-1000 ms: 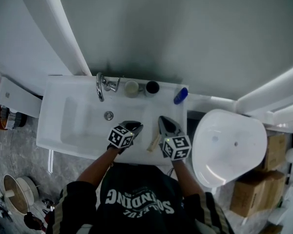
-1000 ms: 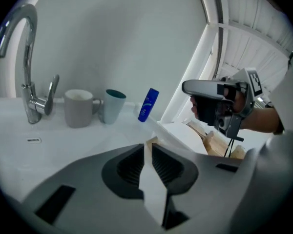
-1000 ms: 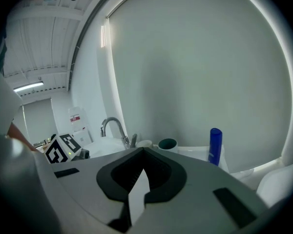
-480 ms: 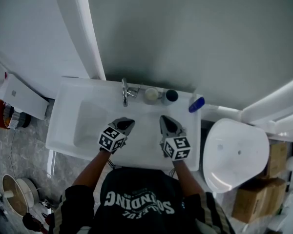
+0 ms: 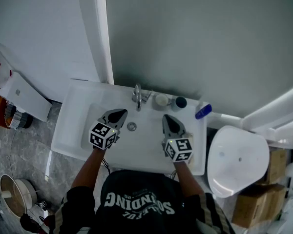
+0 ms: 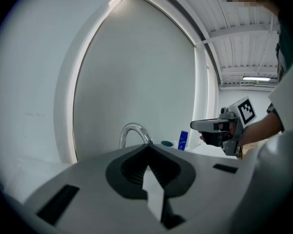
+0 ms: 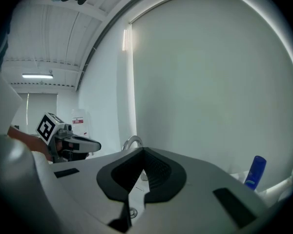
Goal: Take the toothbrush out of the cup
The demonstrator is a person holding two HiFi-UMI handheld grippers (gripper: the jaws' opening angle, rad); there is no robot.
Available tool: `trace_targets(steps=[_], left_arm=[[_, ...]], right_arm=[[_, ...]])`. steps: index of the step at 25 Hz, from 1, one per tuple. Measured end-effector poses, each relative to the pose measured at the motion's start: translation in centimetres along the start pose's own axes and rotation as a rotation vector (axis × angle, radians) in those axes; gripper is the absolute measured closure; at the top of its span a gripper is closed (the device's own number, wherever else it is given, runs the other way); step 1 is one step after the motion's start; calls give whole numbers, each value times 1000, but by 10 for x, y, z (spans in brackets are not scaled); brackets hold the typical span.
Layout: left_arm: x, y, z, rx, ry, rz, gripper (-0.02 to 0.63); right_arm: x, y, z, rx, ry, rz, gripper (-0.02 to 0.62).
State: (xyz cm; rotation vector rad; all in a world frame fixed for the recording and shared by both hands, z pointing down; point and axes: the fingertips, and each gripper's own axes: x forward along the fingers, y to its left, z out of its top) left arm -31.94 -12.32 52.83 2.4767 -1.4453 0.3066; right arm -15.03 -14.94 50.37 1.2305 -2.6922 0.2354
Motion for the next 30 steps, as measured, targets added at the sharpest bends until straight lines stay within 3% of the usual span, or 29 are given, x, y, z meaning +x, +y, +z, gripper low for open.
trace_targets(steps=[15, 30], left_arm=[[-18, 10, 9, -4, -52, 9, 606], [-19, 15, 2, -28, -51, 14, 606]], right_arm=[[1, 14, -2, -11, 1, -7, 600], [-4, 16, -2, -16, -16, -20, 600]])
